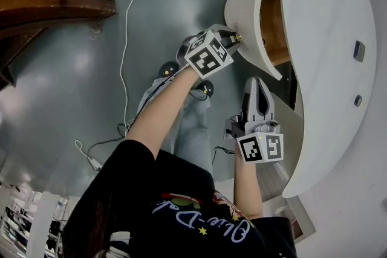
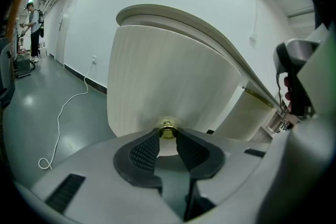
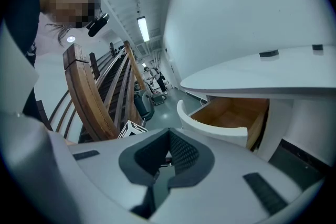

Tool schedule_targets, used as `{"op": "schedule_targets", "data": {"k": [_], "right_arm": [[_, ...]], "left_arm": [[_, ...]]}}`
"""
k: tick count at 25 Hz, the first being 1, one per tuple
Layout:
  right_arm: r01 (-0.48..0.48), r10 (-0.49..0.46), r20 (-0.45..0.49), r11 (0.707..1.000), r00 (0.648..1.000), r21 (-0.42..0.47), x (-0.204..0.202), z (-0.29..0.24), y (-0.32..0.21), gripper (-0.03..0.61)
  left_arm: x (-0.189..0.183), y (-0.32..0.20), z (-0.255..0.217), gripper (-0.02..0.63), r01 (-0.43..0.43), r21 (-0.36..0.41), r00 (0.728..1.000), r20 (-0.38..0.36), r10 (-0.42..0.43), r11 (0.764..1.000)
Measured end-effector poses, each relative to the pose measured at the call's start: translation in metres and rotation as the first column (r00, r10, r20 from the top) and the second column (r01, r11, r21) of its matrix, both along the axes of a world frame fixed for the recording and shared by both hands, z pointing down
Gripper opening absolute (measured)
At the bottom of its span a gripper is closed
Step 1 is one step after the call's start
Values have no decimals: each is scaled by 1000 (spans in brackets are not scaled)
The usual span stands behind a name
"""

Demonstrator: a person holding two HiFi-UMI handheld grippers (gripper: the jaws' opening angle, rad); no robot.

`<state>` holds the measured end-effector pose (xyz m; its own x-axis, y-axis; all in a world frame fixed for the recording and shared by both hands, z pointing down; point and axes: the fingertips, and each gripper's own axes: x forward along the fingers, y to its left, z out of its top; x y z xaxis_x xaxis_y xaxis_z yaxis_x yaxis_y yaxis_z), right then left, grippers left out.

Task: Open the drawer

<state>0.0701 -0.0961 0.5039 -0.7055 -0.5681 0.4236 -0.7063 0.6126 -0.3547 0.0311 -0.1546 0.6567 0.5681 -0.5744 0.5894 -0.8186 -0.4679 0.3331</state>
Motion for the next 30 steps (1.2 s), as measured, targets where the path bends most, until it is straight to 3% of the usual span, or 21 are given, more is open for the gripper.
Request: {"op": "schedule_targets", "data": {"k": [30], "right_arm": [[11, -11, -1, 1000, 1000, 0, -19, -3, 13, 0]], "left_arm": [[-18, 28, 4, 100, -15, -7, 1000, 3, 15, 1000]]}}
